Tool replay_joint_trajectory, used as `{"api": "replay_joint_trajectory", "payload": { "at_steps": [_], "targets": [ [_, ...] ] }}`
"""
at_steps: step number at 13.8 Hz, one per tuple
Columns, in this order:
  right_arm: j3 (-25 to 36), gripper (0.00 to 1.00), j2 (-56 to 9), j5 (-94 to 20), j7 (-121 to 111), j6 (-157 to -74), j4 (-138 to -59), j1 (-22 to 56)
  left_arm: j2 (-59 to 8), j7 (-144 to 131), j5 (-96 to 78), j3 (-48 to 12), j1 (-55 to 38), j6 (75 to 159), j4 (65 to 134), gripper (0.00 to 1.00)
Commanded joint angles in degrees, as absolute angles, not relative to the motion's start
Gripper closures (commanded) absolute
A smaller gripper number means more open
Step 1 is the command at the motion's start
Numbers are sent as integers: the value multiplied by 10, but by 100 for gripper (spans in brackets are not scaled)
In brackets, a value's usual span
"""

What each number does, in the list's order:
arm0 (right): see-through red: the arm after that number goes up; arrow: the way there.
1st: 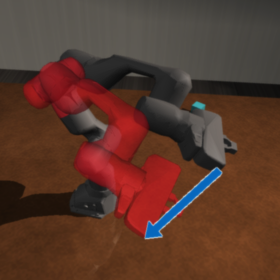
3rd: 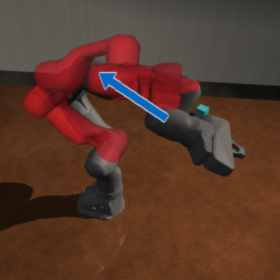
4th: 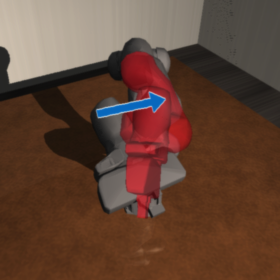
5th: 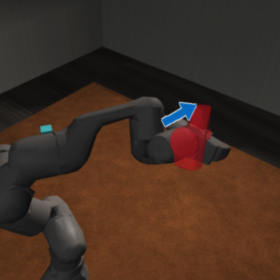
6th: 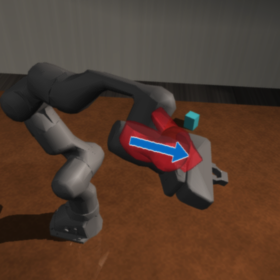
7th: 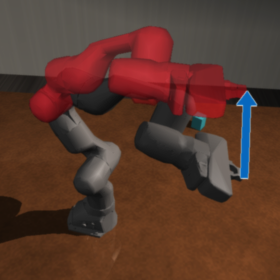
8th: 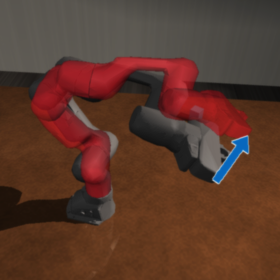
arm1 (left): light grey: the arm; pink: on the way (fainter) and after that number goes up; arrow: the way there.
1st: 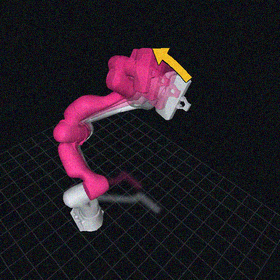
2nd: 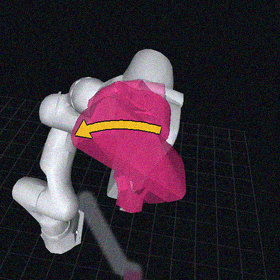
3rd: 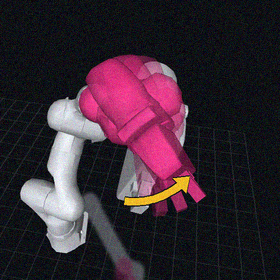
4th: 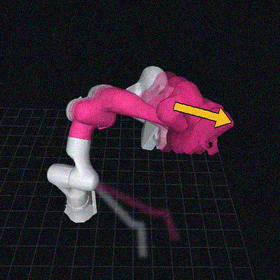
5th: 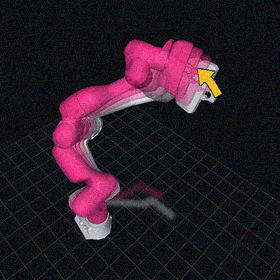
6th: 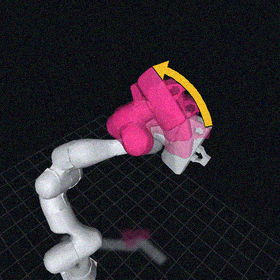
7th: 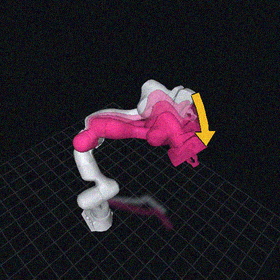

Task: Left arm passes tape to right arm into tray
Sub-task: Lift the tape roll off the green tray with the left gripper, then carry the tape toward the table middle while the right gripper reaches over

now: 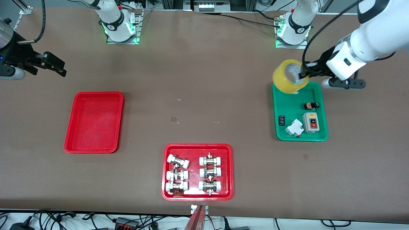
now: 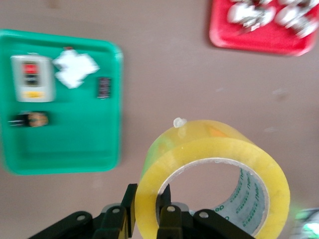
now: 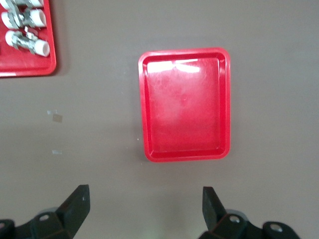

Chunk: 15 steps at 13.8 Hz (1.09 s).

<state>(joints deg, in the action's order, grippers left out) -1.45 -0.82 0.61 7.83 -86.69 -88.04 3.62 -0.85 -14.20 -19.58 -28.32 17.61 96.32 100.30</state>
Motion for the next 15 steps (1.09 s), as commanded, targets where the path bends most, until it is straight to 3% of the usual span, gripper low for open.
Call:
{"api": "replay_joint_trajectory", "payload": {
  "at_steps": [1, 5, 11, 15],
  "targets": [
    [-17, 0, -12, 4, 69, -850, -883, 33, -92, -231, -247, -319, 164, 1021, 949, 100],
    [-15, 0, -30, -53, 38, -830, -884, 17, -133, -379, -282, -325, 100, 1076, 920, 100],
    [-15, 0, -73, -232, -84, -799, -884, -46, -242, -697, -294, -323, -63, 1305, 864, 100],
    [-17, 0, -105, -357, -86, -802, -883, -47, -287, -853, -291, -319, -136, 1466, 862, 100]
  ]
}}
